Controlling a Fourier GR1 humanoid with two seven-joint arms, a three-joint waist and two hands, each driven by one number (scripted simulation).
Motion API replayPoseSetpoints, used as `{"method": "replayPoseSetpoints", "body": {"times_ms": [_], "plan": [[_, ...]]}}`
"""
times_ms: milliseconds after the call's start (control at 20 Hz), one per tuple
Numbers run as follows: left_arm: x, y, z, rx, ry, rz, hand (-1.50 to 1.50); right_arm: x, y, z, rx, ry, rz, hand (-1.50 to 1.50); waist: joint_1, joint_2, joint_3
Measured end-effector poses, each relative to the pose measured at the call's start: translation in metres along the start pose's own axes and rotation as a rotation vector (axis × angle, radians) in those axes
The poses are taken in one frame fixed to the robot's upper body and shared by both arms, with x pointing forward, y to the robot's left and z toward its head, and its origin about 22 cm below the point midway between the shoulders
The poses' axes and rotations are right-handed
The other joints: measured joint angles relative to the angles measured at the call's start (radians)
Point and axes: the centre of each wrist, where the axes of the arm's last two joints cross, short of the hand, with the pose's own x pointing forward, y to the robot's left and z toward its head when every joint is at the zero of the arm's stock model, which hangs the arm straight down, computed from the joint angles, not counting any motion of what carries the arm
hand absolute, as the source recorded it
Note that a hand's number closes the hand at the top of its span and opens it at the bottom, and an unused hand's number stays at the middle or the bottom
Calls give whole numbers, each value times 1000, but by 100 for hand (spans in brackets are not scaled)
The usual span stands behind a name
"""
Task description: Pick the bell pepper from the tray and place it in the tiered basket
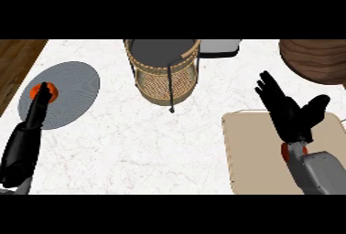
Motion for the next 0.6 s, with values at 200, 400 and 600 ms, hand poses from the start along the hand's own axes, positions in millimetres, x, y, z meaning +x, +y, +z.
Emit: {"method": "replayPoseSetpoints", "body": {"times_ms": [200, 400, 600], "plan": [[-21, -10, 20, 23, 165, 50, 0, 9, -47, 9, -220, -90, 94, 150, -37, 3, 0], [-41, -25, 49, 49, 386, 135, 0, 15, -123, 32, -636, -90, 226, -150, -112, 11, -7], [-50, -42, 71, 56, 522, 213, 0, 3, -161, 60, -1070, -102, 119, -150, -142, 3, -2]]}}
